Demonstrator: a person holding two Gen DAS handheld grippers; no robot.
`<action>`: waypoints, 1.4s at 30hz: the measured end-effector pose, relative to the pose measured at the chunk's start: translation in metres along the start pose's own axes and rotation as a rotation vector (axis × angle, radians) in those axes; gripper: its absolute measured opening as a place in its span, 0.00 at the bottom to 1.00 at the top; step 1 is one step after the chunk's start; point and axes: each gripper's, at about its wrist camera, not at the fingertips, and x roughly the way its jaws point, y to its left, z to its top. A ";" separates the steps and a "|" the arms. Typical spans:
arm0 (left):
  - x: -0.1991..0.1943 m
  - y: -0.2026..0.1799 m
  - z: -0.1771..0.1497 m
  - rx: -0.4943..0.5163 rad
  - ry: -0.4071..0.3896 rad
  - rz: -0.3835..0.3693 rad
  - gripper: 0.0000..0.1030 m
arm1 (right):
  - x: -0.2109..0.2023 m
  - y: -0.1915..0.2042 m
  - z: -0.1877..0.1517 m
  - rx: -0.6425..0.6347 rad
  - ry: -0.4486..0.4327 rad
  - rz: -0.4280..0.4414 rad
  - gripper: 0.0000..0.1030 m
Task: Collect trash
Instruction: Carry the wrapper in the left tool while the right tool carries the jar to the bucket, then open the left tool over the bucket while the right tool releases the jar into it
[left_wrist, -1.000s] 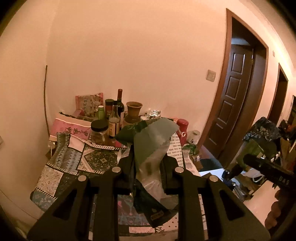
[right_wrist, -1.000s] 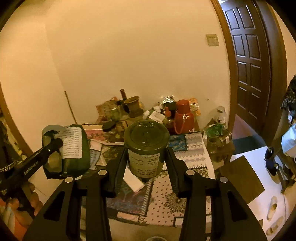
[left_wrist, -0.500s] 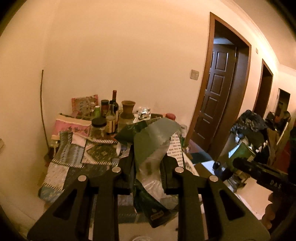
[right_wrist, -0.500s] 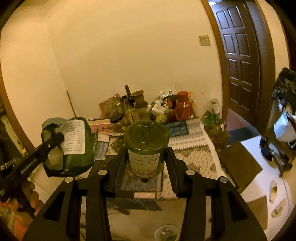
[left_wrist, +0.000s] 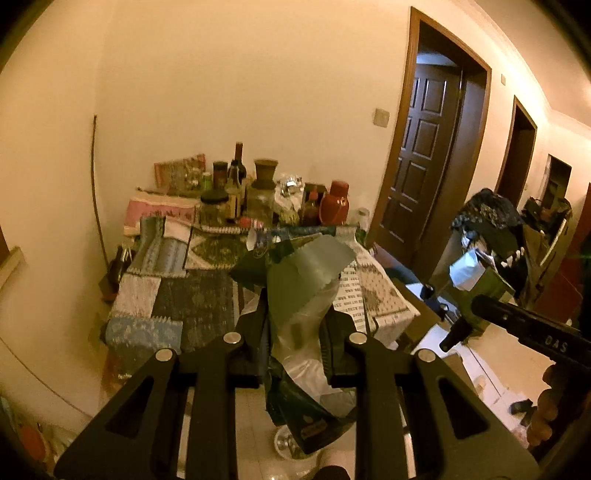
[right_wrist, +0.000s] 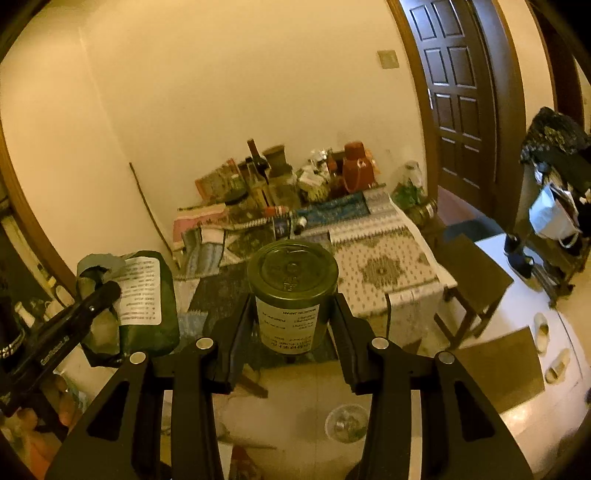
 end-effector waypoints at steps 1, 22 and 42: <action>0.001 0.000 -0.004 -0.003 0.013 -0.006 0.21 | 0.000 0.000 -0.003 -0.002 0.012 -0.008 0.37; 0.132 -0.018 -0.154 -0.064 0.374 0.031 0.21 | 0.115 -0.051 -0.101 -0.054 0.343 -0.026 0.38; 0.304 0.035 -0.372 -0.173 0.636 0.159 0.21 | 0.310 -0.118 -0.265 -0.093 0.563 0.130 0.48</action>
